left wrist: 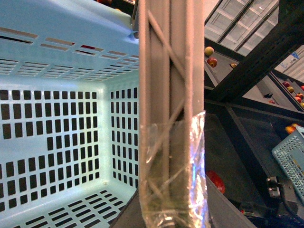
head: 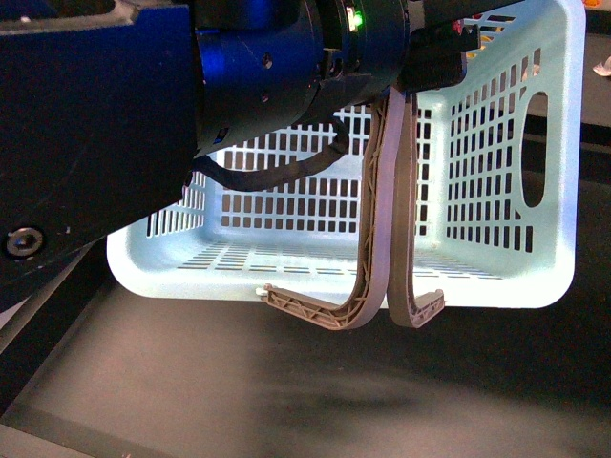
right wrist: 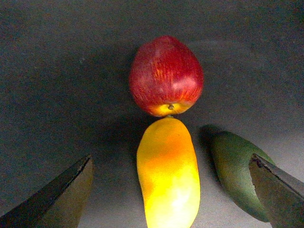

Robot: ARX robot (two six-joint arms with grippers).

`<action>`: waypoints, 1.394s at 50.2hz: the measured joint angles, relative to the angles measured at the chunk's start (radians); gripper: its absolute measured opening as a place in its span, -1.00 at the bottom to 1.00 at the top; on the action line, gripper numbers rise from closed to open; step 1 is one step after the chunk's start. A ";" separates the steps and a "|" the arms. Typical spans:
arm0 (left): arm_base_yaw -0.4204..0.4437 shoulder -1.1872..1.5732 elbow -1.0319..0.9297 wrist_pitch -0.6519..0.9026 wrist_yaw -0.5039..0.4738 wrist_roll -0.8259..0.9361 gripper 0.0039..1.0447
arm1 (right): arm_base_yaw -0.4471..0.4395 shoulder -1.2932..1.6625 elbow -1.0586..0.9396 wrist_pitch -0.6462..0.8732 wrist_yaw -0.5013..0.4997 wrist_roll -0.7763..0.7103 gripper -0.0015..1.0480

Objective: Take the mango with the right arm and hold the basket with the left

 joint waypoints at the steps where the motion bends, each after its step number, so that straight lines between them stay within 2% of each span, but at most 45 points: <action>1: 0.000 0.000 0.000 0.000 0.000 0.000 -0.88 | -0.003 0.023 0.015 0.000 0.003 -0.001 0.85; 23: 0.000 0.000 0.000 0.000 0.002 0.000 -0.88 | -0.010 0.270 0.224 -0.014 0.063 -0.005 0.85; 55: 0.000 0.000 0.000 0.000 0.002 0.000 -0.88 | -0.023 0.428 0.307 -0.011 0.117 -0.050 0.85; 70: 0.000 0.000 0.000 0.000 0.002 0.000 -0.88 | -0.038 0.426 0.308 -0.013 0.117 -0.061 0.26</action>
